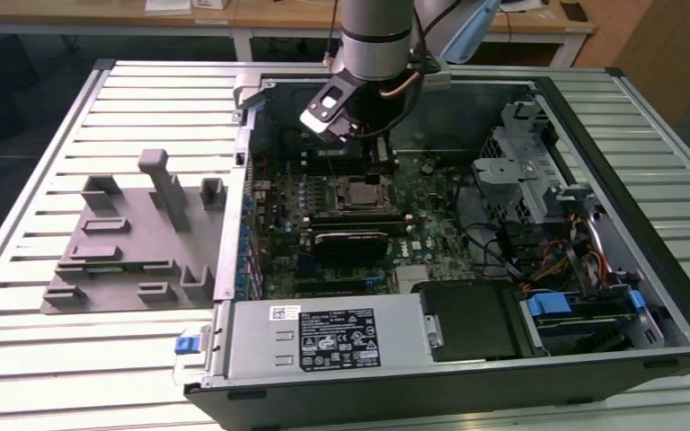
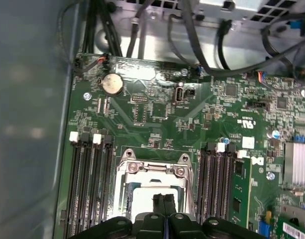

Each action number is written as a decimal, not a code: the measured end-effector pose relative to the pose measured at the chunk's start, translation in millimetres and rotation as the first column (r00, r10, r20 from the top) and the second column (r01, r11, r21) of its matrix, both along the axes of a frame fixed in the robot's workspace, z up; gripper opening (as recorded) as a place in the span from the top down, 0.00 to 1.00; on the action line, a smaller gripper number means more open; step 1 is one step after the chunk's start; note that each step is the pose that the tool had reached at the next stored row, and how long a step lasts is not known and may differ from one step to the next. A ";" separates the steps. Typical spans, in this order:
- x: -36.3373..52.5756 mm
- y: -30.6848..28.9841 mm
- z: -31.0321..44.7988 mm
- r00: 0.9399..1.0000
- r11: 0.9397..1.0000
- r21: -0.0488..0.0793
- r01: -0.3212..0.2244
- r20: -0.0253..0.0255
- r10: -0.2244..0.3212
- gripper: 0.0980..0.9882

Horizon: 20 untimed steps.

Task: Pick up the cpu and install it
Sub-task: 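Close the cpu cover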

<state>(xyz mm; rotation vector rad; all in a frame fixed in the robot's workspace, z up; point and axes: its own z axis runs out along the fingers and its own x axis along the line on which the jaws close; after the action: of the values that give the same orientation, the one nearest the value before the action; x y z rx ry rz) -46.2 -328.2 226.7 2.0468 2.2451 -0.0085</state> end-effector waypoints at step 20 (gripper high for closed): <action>-0.8 -0.1 -0.5 0.980 0.980 -0.006 -0.198 -0.001 0.198 0.99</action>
<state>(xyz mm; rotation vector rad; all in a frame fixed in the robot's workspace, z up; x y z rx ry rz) -47.0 -328.3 226.3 1.8111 2.4341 0.0002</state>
